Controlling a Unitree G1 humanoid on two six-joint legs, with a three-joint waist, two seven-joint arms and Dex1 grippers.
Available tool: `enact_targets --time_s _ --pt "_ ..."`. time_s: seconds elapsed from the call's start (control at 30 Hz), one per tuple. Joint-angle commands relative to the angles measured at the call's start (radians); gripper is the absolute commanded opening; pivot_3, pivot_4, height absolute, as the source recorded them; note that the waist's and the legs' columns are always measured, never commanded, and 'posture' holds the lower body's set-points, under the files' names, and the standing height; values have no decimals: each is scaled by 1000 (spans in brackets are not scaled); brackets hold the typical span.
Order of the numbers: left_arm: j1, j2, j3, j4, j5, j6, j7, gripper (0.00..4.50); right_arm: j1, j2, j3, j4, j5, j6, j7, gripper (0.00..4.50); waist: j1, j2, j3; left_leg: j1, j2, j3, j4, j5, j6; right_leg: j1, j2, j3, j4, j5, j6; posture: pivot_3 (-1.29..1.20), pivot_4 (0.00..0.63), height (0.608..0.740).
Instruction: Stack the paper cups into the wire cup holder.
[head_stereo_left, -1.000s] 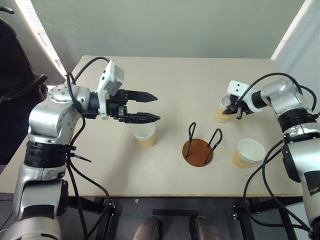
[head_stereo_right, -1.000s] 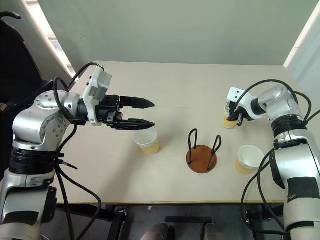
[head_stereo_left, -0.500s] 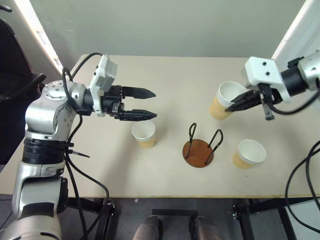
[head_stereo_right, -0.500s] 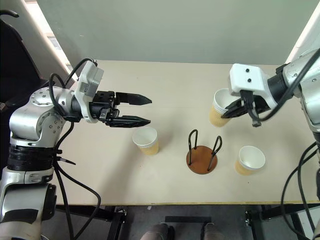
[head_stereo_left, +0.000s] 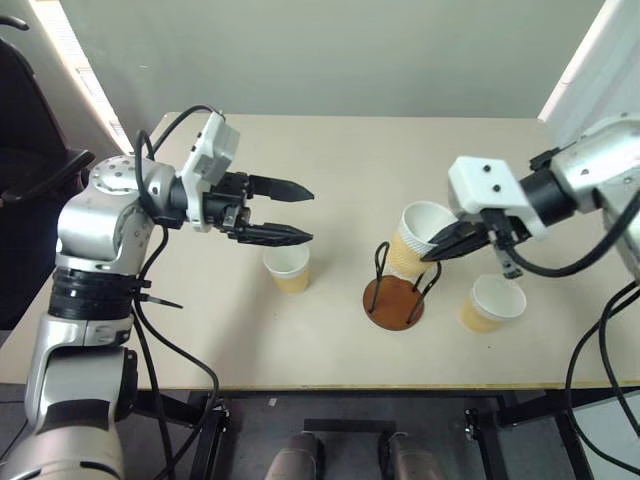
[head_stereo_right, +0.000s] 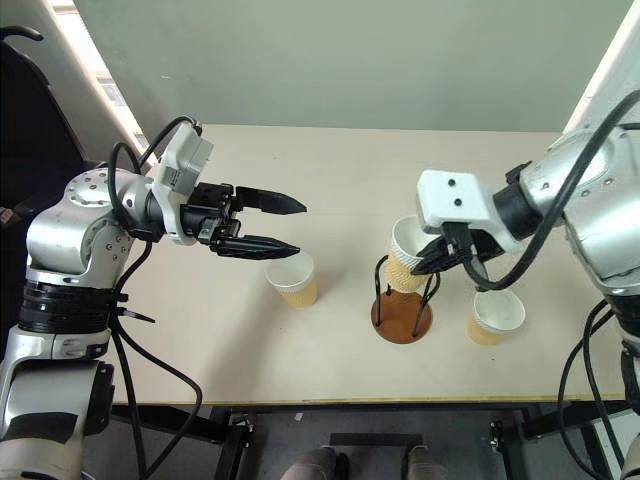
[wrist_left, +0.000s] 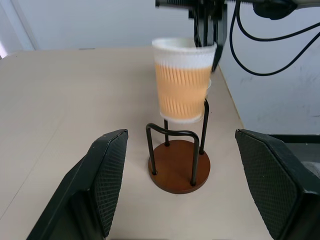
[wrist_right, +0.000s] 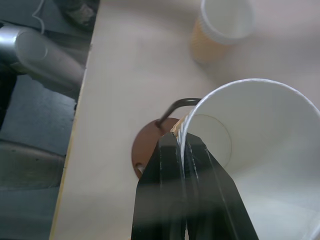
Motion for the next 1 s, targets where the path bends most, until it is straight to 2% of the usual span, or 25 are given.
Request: enact_targets --time_s 0.03,0.17,0.27,0.53,0.8,1.0 --pt "-19 17 14 -13 4 -15 -3 3708 3 -4 15 0 -39 -61 -16 22 0 0 0 0 0 0 0 0 0 0 0 0 0 0 0 0 150 740" --pt "-11 18 15 -26 6 -13 1 3708 26 0 46 25 -86 -125 -26 22 0 0 0 0 0 0 0 1 0 0 0 0 -1 0 1 0 150 740" --pt "-3 21 15 -36 7 -14 4 3708 38 1 53 33 -103 -149 -22 637 0 0 0 -1 0 0 0 1 0 0 0 0 -1 1 2 0 150 740" --pt "16 37 -4 -74 59 -43 37 3708 18 52 2 69 -94 -103 -86 3396 -3 0 0 -1 0 0 0 1 1 0 0 0 -1 2 3 0 150 740" --pt "81 161 -82 -286 197 -59 83 3708 -39 97 -216 39 158 244 -171 3396 -4 0 0 -1 0 1 0 2 1 -1 0 1 -2 0 0 0 150 740" --pt "106 248 -186 -355 363 -91 123 3708 -57 89 -289 16 292 378 -223 3396 -4 0 0 -1 0 1 0 3 0 -1 0 1 -2 -1 -2 0 150 740"
